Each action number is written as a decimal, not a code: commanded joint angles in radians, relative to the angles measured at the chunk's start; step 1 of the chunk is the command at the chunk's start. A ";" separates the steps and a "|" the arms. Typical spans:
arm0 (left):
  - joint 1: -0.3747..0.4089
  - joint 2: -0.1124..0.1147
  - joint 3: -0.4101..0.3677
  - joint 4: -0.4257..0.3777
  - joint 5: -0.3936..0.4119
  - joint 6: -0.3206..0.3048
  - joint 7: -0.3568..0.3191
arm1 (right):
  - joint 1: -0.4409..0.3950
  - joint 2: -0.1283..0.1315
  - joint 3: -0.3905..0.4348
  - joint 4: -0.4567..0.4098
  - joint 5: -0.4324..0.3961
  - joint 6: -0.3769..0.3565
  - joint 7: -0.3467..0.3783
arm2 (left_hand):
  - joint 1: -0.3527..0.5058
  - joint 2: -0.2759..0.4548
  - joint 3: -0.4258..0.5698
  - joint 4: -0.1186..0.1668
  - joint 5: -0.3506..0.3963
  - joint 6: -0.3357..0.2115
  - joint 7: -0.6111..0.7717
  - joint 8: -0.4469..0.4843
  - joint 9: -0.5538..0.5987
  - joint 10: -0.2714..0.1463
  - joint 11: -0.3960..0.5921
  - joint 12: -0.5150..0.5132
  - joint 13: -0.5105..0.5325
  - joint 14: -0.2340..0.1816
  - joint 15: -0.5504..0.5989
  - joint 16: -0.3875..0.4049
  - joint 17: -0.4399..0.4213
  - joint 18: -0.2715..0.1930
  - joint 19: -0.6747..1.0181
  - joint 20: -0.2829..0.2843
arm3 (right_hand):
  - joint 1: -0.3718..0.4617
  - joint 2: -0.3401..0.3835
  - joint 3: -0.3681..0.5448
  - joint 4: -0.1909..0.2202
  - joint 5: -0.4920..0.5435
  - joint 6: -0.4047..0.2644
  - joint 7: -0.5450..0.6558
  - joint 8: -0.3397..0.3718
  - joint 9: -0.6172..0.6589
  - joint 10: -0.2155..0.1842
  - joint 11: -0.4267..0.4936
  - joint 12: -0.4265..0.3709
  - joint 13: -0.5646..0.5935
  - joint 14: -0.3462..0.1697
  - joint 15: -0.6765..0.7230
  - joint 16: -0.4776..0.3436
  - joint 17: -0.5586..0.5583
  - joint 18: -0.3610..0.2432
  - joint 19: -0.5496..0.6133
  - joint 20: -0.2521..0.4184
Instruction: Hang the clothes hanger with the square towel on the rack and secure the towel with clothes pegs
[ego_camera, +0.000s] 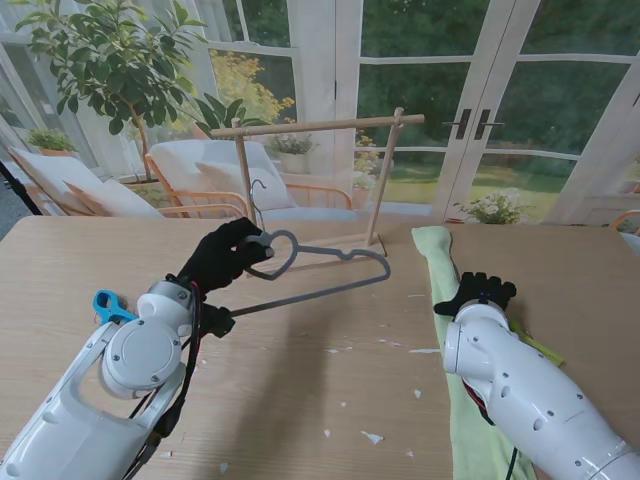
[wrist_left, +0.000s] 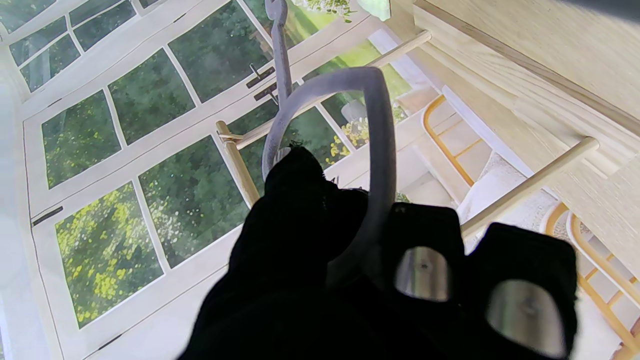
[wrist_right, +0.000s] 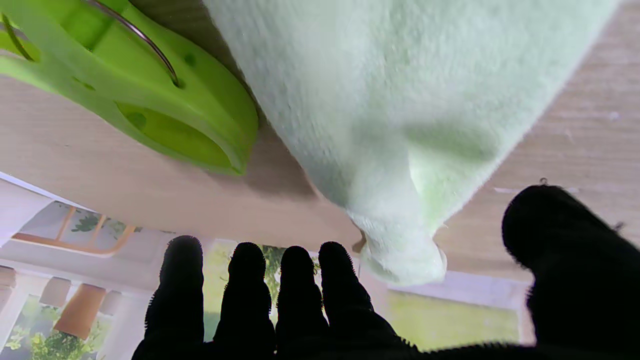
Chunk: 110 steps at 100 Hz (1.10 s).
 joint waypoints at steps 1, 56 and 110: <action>0.004 -0.004 -0.002 -0.012 0.001 -0.005 -0.007 | -0.001 -0.004 -0.005 0.020 0.004 0.014 0.013 | 0.036 0.076 -0.009 0.024 0.013 0.048 0.027 0.014 0.095 -0.013 0.186 0.070 0.076 -0.104 0.118 -0.006 0.042 -0.032 0.298 0.000 | -0.027 -0.037 0.027 -0.042 -0.030 0.051 -0.003 0.007 -0.030 0.033 -0.022 0.000 -0.034 -0.001 -0.013 -0.002 -0.003 -0.002 -0.027 0.378; -0.005 -0.011 0.014 -0.014 -0.016 -0.002 0.010 | 0.033 0.007 -0.071 0.062 0.053 -0.030 0.066 | 0.037 0.071 -0.008 0.025 0.020 0.052 0.025 0.016 0.101 -0.013 0.185 0.070 0.086 -0.108 0.115 -0.008 0.042 -0.038 0.298 -0.001 | 0.280 -0.169 0.002 -0.006 0.210 -0.223 0.370 0.193 -0.016 -0.036 0.262 0.096 -0.029 -0.005 0.159 0.046 0.036 -0.007 -0.001 0.398; -0.010 -0.013 0.020 -0.016 -0.016 -0.004 0.019 | -0.020 0.009 0.022 -0.024 0.051 -0.209 0.123 | 0.038 0.065 -0.003 0.027 0.029 0.057 0.021 0.014 0.109 -0.008 0.182 0.068 0.093 -0.109 0.112 -0.010 0.042 -0.036 0.298 -0.006 | 0.143 -0.139 0.073 -0.074 0.293 -0.310 0.131 -0.079 -0.014 -0.081 0.317 0.096 -0.029 -0.008 0.150 0.026 0.004 0.006 -0.020 0.394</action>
